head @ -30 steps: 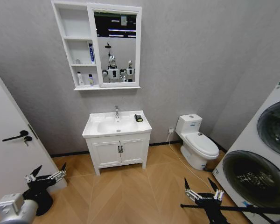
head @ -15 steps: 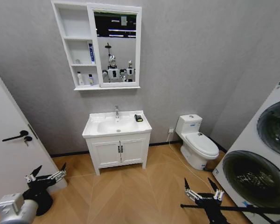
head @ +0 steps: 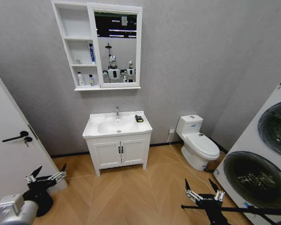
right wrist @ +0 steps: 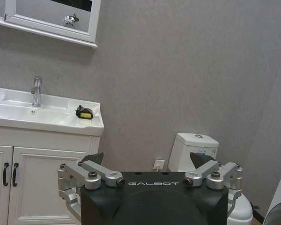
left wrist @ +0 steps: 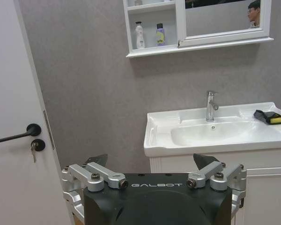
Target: Move facial cleanser and shampoo from washbasin to cabinet, then wipe washbasin with towel.
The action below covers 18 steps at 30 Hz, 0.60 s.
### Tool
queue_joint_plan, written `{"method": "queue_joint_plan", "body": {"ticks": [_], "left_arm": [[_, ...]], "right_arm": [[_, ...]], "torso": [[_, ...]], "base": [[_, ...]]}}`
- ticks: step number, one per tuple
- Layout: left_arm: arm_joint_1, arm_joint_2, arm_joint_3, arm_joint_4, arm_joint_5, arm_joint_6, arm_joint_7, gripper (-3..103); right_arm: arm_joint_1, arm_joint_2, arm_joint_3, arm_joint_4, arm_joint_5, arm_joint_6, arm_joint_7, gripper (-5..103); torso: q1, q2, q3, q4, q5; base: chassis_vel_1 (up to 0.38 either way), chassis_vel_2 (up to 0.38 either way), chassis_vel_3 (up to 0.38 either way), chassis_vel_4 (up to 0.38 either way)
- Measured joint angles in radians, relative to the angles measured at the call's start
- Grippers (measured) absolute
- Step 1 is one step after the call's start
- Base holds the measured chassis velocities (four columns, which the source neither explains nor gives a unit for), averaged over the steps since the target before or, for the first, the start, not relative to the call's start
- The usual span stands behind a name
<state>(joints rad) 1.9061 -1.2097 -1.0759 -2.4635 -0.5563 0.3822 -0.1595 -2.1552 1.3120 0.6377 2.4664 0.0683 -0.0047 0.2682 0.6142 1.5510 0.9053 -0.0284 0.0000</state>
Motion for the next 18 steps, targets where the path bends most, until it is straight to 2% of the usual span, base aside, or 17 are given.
{"method": "queue_joint_plan", "body": {"ticks": [18], "left_arm": [[0.0,0.0,0.0,0.0,0.0,0.0,0.0,100]], "right_arm": [[0.0,0.0,0.0,0.0,0.0,0.0,0.0,100]], "torso": [[0.0,0.0,0.0,0.0,0.0]], "base": [[0.0,0.0,0.0,0.0]]}}
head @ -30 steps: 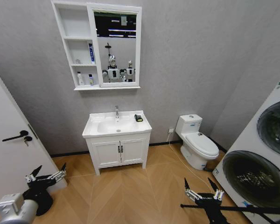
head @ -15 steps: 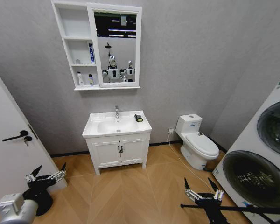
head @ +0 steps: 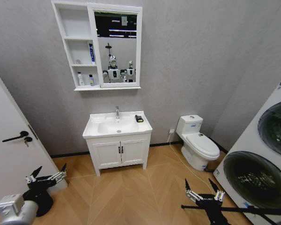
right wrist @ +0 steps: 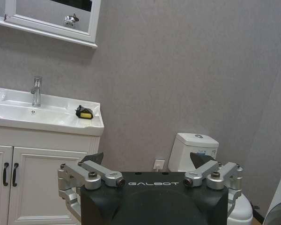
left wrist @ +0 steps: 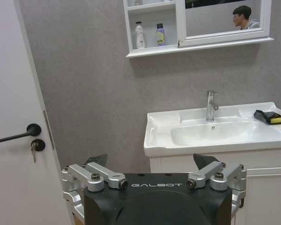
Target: Move facial cleanser and shampoo from washbasin to cabinet, then wipe washbasin with towel.
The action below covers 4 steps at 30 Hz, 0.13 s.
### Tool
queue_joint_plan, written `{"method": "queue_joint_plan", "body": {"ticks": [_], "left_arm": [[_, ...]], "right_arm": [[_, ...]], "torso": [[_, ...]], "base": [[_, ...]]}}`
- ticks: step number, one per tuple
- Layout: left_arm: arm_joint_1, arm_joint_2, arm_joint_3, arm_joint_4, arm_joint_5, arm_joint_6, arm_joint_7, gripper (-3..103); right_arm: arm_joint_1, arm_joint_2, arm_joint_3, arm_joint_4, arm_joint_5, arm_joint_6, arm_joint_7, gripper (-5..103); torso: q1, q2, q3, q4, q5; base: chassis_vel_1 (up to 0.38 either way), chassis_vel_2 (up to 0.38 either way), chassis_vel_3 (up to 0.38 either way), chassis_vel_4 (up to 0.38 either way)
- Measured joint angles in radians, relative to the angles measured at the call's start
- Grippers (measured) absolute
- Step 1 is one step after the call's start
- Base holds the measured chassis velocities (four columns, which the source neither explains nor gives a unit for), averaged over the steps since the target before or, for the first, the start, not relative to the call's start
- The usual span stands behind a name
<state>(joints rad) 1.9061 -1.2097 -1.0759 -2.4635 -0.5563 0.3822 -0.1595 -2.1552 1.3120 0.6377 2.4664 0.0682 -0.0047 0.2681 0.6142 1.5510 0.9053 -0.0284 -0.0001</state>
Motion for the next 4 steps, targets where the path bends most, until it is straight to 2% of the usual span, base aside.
{"method": "queue_joint_plan", "body": {"ticks": [4], "left_arm": [[0.0,0.0,0.0,0.0,0.0,0.0,0.0,100]], "right_arm": [[0.0,0.0,0.0,0.0,0.0,0.0,0.0,100]], "torso": [[0.0,0.0,0.0,0.0,0.0]], "base": [[0.0,0.0,0.0,0.0]]}}
